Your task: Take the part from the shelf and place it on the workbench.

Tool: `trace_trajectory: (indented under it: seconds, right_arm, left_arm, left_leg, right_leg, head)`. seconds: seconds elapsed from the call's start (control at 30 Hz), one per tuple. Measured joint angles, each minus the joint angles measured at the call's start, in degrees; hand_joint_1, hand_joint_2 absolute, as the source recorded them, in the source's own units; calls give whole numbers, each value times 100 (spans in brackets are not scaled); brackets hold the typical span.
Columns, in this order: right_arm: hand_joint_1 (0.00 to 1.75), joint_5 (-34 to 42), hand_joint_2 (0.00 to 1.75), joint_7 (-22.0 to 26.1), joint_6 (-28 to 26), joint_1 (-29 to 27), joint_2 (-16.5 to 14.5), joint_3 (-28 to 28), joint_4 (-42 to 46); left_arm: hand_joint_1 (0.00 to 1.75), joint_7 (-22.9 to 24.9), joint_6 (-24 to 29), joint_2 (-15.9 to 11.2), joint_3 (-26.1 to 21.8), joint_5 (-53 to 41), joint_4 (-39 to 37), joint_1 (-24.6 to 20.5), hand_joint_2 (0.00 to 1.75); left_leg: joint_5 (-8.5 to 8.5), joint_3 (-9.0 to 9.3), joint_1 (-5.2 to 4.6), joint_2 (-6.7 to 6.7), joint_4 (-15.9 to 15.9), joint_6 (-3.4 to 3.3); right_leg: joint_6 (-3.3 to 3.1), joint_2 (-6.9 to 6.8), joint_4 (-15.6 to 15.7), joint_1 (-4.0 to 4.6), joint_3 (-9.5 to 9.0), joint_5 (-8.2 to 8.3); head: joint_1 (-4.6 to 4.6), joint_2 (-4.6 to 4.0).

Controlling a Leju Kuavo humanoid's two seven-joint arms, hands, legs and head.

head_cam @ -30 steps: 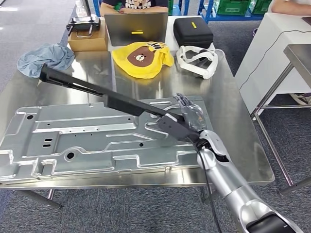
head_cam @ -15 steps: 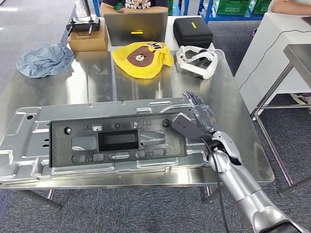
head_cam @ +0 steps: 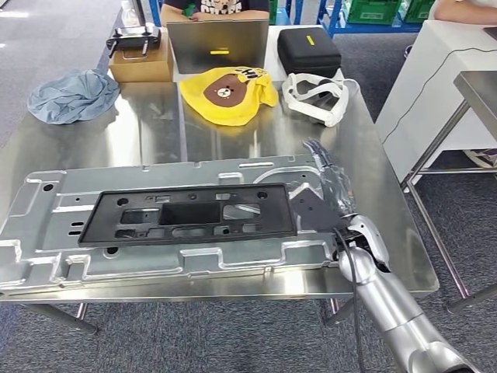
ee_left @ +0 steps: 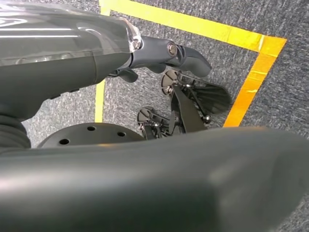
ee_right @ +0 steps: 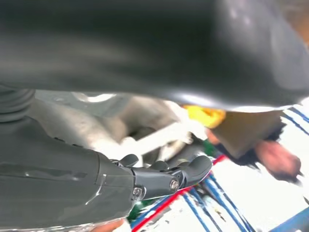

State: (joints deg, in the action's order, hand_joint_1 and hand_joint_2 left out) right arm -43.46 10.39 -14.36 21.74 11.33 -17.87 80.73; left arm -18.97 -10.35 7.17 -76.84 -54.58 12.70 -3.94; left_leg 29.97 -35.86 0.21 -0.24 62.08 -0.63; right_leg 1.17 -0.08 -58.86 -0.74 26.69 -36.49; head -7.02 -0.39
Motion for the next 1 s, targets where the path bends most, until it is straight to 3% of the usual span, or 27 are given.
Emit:
trace_trajectory:
  seconds: [0.13,0.23,0.33,0.6,0.73,0.8,0.87,0.93,0.97,1.0]
  right_arm:
    - [0,1604,0,1064,160,-468,-93,248,696]
    - [0,2928,0,1863,832,-859,-220,446,1336]
    - [0,3716,0,2375,1484,-1254,-378,625,1991]
    - [0,4331,0,2923,2421,-2195,-756,1025,3269]
    - [0,4437,0,2980,2880,-2496,-930,1232,3516]
    - [0,4469,0,2980,3128,-2600,-1023,1336,3585]
    - [0,4498,0,2980,3386,-2693,-1118,1439,3611]
    - [0,4532,0,2980,3576,-2789,-1209,1524,3605]
    - [0,4550,0,2980,3653,-2838,-1248,1557,3598]
    - [0,4569,0,2980,3732,-2888,-1280,1583,3589]
  left_arm:
    - [0,-16,-45,0,1,-62,0,-4,0]
    - [0,-22,-92,0,3,-75,0,-6,0]
    - [0,-11,-100,0,-3,-44,0,-7,0]
    - [0,10,12,0,-123,146,0,-6,0]
    - [0,55,90,3,-196,234,0,-8,0]
    - [0,67,113,15,-226,248,0,-12,0]
    - [0,72,117,27,-249,252,0,-22,0]
    - [0,72,117,35,-271,256,0,-26,0]
    - [0,72,119,38,-283,254,0,-23,0]
    - [0,71,122,39,-293,251,0,-21,0]
  left_leg:
    - [2,-1,-1,0,-1,0]
    - [3,-1,0,0,-2,0]
    - [3,0,0,0,-4,1]
    - [13,-1,-9,-1,6,-9]
    - [21,1,-42,-4,12,-64]
    - [-41,38,-17,10,-89,-124]
    - [-100,77,17,32,-199,-179]
    - [-116,78,17,41,-218,-193]
    - [-119,75,22,43,-217,-187]
    - [-124,73,30,45,-216,-177]
  right_leg:
    - [0,-1,0,0,1,-1]
    - [0,-2,1,1,2,-2]
    - [0,-2,1,1,2,-4]
    - [4,-2,14,-10,2,-2]
    - [53,-1,42,-46,-7,17]
    - [84,3,22,-49,-16,-25]
    - [91,8,-268,-44,98,-270]
    - [109,10,-935,-50,401,-623]
    - [127,9,-1241,-59,540,-718]
    - [148,8,-1392,-69,610,-701]
  head:
    - [0,0]
    - [0,0]
    - [0,0]
    - [0,0]
    - [1,0]
    - [2,0]
    - [14,0]
    - [24,0]
    - [24,0]
    - [24,0]
